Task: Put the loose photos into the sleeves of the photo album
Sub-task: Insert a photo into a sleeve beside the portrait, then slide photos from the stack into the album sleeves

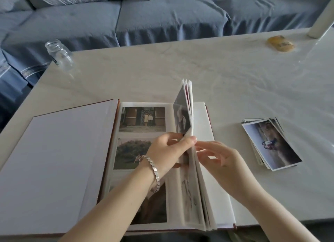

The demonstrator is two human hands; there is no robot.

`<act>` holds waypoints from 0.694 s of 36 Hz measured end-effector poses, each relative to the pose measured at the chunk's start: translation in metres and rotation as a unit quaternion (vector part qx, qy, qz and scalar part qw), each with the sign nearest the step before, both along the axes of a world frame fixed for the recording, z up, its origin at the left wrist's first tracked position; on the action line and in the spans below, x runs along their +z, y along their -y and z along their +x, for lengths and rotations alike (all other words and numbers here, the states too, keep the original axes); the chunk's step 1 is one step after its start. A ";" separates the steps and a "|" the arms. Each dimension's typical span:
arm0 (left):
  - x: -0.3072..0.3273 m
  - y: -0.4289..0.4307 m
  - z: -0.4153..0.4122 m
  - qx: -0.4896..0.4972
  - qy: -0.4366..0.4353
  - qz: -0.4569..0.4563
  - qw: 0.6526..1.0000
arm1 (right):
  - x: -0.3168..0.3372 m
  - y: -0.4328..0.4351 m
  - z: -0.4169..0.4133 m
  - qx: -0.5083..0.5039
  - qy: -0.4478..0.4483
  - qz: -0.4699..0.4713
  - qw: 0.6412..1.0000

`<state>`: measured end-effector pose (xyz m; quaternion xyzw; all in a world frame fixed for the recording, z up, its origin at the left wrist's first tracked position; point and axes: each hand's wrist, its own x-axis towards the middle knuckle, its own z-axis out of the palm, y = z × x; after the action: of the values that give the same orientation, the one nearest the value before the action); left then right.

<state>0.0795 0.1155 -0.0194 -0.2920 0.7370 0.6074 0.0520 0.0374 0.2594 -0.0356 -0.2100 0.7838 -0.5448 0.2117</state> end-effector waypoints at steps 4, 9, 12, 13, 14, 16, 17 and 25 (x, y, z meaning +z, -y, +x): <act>0.003 0.005 0.002 0.008 -0.014 0.027 1.000 | -0.002 0.000 0.001 0.001 0.022 -0.002 1.000; 0.009 0.008 0.006 0.000 -0.015 0.042 0.999 | -0.001 -0.005 -0.001 -0.015 0.020 0.013 1.000; 0.009 0.009 0.006 -0.009 -0.024 -0.038 0.999 | 0.001 -0.010 -0.005 -0.013 0.015 0.045 0.999; 0.007 0.009 0.005 -0.015 -0.027 -0.090 0.995 | 0.001 -0.013 -0.006 -0.018 -0.003 0.063 0.998; 0.005 0.010 0.004 -0.023 -0.027 -0.141 0.989 | 0.000 -0.016 -0.009 -0.029 -0.035 0.089 0.995; 0.003 0.011 0.002 -0.046 -0.018 -0.231 0.972 | -0.003 -0.025 -0.015 -0.071 -0.124 0.156 0.977; 0.003 0.012 0.001 -0.057 -0.010 -0.260 0.964 | -0.006 -0.030 -0.020 -0.095 -0.166 0.196 0.962; 0.000 0.000 -0.004 -0.084 0.002 -0.227 0.970 | -0.035 -0.068 -0.072 -0.121 -0.165 0.508 0.837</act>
<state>0.0752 0.1155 -0.0191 -0.2348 0.8775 0.4166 0.0367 -0.0342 0.3275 -0.0707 -0.0628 0.9929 -0.0491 0.0885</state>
